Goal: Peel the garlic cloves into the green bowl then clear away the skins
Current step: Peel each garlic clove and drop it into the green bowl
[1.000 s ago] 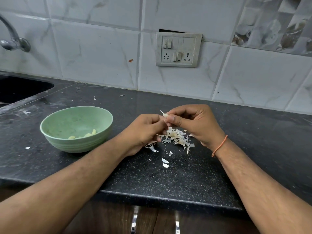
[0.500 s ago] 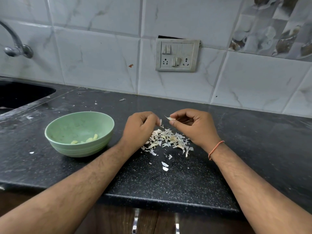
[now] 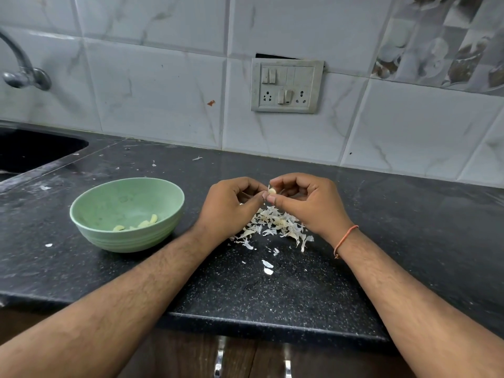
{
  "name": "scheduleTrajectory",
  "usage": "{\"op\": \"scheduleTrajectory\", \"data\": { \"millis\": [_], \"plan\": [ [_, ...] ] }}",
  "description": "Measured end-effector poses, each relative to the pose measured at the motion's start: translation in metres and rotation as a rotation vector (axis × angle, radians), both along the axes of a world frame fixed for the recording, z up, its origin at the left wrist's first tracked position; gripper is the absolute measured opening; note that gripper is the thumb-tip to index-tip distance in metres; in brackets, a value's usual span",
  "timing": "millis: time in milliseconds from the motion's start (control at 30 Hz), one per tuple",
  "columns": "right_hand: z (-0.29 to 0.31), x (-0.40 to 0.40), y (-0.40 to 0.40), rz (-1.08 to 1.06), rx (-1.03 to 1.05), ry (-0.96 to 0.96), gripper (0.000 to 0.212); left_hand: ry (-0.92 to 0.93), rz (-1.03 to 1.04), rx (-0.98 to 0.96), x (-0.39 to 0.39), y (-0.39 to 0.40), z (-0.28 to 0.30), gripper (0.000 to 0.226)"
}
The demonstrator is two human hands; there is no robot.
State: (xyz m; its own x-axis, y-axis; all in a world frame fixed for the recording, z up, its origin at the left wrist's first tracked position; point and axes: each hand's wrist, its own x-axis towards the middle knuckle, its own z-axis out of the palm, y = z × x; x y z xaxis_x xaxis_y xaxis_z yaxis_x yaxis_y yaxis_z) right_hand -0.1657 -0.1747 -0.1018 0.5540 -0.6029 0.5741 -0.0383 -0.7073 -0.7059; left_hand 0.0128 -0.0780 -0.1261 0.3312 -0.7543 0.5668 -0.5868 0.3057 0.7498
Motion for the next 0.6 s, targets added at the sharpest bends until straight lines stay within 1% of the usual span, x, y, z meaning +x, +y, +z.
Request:
{"op": "scheduleTrajectory", "data": {
  "millis": [267,433,600],
  "plan": [
    [-0.0024,0.0014,-0.0034,0.042,0.016,0.011,0.023,0.032,0.009,0.004,0.0028,-0.0031,-0.0033,0.004],
    [-0.0026,0.0016,-0.004,0.046,-0.022,0.009,0.024,0.077,-0.009,0.025,0.0044,-0.0041,-0.0042,0.002],
    [-0.0014,0.0007,-0.0035,0.048,-0.141,0.03,0.023,0.253,-0.098,0.126,0.0004,0.0045,0.0047,0.005]
  ]
}}
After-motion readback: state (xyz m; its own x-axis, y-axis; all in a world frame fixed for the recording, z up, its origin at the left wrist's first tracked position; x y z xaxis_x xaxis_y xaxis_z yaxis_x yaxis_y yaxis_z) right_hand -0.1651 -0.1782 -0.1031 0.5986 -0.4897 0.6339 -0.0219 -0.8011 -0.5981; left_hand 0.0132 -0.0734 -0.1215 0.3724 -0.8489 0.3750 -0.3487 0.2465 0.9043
